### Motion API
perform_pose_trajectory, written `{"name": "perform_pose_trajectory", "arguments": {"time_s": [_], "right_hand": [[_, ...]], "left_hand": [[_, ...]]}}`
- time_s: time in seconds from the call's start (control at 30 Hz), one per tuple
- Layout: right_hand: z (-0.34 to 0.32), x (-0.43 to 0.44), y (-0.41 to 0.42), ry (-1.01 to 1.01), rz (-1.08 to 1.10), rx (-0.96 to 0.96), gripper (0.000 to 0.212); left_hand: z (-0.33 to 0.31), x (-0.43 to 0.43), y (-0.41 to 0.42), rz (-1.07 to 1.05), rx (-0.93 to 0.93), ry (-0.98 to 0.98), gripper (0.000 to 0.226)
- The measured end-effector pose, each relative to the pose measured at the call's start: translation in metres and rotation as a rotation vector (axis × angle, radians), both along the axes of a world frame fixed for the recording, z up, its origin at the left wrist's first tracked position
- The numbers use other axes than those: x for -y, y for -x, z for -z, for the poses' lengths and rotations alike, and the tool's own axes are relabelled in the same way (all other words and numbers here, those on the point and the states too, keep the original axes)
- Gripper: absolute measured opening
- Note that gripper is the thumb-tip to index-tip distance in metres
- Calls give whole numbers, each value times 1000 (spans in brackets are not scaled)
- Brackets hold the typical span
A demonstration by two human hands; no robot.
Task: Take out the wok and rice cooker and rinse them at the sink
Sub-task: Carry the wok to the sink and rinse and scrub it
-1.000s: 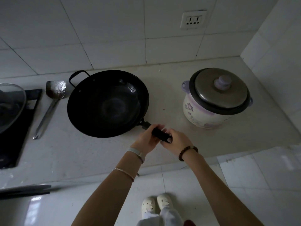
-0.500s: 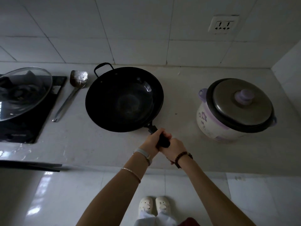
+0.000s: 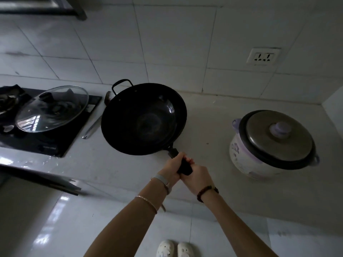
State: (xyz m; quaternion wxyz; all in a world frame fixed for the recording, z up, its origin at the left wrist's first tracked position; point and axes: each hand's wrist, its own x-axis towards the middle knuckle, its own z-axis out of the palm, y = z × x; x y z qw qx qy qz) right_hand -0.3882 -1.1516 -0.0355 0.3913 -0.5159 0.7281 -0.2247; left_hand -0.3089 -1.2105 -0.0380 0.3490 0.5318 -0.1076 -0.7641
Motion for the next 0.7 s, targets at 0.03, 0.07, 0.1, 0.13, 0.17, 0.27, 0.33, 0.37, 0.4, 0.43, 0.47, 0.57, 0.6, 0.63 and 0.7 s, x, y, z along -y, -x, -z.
{"name": "perform_pose_trajectory", "arguments": {"time_s": [0.03,0.07,0.1,0.13,0.17,0.27,0.33,0.37,0.4,0.43,0.47,0.57,0.6,0.63,0.7], "right_hand": [[-4,0,-4,10,-12,14,22],[-8,0,-9,24,-27,28,22],[-12,0,-16,38,-43,43,22],[-15,0,-23,51,-58,58,21],[-18,0,-30,65,-74,73,21],[-28,-4,-59,99,-127,113,18],[-33,-8,-81,113,-159,137,17],[-36,-10,-94,113,-179,150,16],[-38,-13,-106,110,-203,167,15],[-40,-16,-120,105,-228,190,13],[-42,-18,-134,100,-250,213,12],[-43,-27,-179,96,-321,259,11],[-44,-31,-194,94,-350,268,12],[-45,-35,-209,86,-377,276,13],[-47,-43,-239,73,-430,290,13]], "left_hand": [[-5,-1,-4,-12,8,17,37],[-11,-3,-10,-25,20,33,38],[-17,-4,-16,-43,31,49,38],[-22,-5,-23,-67,42,64,38],[-26,-7,-32,-95,53,80,37],[-37,-15,-62,-182,97,127,32],[-43,-24,-86,-219,129,160,29],[-46,-28,-99,-235,147,171,29],[-49,-33,-113,-254,170,177,28],[-51,-37,-127,-273,193,176,28],[-53,-42,-142,-295,208,174,28],[-55,-56,-187,-376,220,167,28],[-56,-63,-203,-402,225,166,28],[-57,-69,-218,-427,231,163,28],[-57,-82,-250,-480,228,150,27]]}}
